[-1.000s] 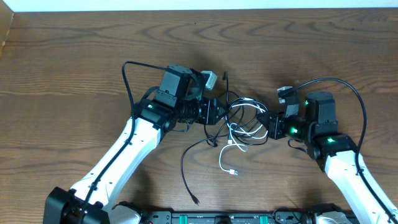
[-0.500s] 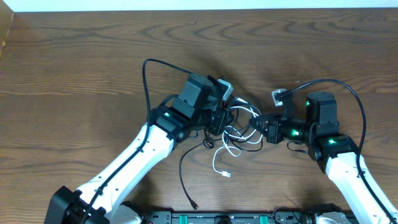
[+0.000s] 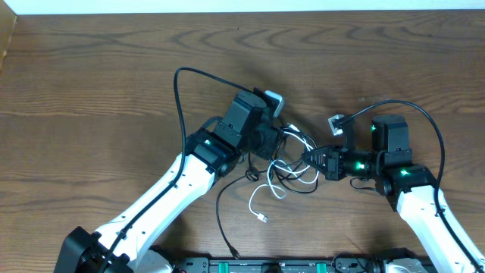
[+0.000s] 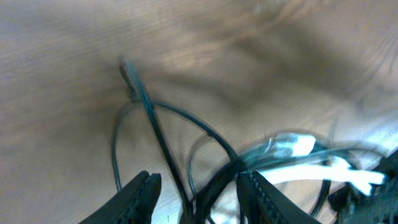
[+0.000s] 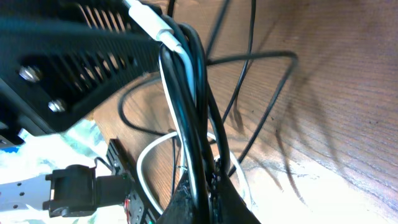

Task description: Untangle cables

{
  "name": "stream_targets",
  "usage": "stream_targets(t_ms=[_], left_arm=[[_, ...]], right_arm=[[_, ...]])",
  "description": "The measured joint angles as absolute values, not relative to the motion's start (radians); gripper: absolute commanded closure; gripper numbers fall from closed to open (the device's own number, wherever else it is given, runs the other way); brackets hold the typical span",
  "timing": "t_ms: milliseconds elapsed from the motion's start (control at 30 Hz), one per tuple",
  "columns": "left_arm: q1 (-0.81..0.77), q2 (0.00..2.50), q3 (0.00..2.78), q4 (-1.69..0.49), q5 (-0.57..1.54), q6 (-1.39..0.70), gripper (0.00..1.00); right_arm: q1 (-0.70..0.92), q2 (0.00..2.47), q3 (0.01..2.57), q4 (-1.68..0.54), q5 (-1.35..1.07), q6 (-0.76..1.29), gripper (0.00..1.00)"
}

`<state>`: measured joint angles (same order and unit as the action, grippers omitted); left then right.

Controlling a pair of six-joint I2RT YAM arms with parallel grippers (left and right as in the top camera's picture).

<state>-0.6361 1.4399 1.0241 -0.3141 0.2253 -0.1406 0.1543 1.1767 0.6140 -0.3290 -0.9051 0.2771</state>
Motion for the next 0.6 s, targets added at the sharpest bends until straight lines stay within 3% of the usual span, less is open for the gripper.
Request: stream_targets(t_ms=[100, 600], left_arm=[[-0.636, 1.44, 1.024, -0.273, 0.215, -0.157, 0.63], [-0.636, 1.44, 1.024, -0.355, 0.203, -0.161, 0.62]], right_arm=[[0.154, 1.177, 0.614, -0.334, -0.905, 0.275, 0.99], [0.154, 1.177, 0.613, -0.336, -0.942, 0.27, 0.99]])
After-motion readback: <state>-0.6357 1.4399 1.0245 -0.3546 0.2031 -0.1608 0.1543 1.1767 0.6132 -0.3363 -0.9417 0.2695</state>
